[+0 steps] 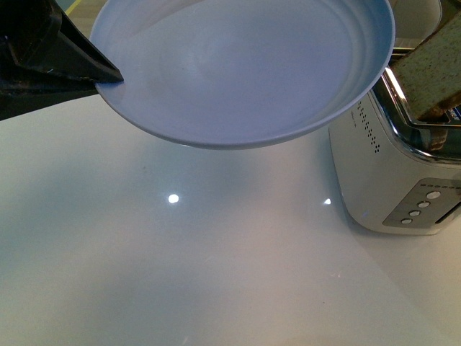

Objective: Left arm holds plate, right arm toasts bread

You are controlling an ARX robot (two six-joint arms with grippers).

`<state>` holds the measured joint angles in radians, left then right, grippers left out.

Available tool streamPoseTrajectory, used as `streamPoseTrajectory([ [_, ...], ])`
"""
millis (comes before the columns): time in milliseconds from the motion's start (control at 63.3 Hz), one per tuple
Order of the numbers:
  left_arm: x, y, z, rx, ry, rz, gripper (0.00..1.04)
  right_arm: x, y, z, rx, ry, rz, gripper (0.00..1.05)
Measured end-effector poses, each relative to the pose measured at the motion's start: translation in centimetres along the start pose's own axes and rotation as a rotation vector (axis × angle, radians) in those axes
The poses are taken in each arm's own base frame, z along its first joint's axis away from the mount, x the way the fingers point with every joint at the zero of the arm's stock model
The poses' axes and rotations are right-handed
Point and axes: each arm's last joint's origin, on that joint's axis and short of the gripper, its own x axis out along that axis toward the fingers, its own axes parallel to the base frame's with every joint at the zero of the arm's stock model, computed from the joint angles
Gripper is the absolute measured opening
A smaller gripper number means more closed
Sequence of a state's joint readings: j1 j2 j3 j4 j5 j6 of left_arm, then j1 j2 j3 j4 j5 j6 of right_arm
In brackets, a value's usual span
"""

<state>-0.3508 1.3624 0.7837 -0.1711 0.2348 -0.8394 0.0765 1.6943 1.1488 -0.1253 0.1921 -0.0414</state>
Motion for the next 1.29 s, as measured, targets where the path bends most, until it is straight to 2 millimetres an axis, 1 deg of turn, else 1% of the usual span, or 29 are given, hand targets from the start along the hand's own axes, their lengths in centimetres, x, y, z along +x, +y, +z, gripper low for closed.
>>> streamPoseTrajectory([
  [174, 0.0, 0.0, 0.0, -0.001, 0.000, 0.001, 0.03, 0.0, 0.1, 0.0, 0.000, -0.001, 0.020, 0.03],
  [300, 0.0, 0.0, 0.0, -0.001, 0.000, 0.001, 0.03, 0.0, 0.6, -0.1, -0.005, 0.002, 0.060, 0.03],
  [537, 0.0, 0.1, 0.0, -0.001, -0.001, 0.001, 0.03, 0.0, 1.8, -0.9, -0.023, 0.010, 0.118, 0.03],
  [868, 0.0, 0.1, 0.1, -0.003, -0.002, 0.002, 0.03, 0.7, 2.2, -2.2, -0.023, 0.033, 0.123, 0.03],
  [947, 0.0, 0.1, 0.1, -0.003, -0.003, 0.002, 0.03, 0.7, 2.2, -2.4, -0.020, 0.033, 0.133, 0.21],
  [1184, 0.0, 0.1, 0.1, -0.003, -0.003, 0.002, 0.03, 0.9, 2.1, -3.5, -0.012, 0.051, 0.144, 0.54],
  [1200, 0.0, 0.1, 0.1, -0.003, -0.003, 0.002, 0.03, 0.9, 2.0, -3.6, -0.009, 0.047, 0.142, 0.57],
  [1295, 0.0, 0.1, 0.1, -0.003, -0.003, 0.002, 0.03, 0.5, 1.6, -3.7, 0.004, 0.026, 0.135, 0.70],
])
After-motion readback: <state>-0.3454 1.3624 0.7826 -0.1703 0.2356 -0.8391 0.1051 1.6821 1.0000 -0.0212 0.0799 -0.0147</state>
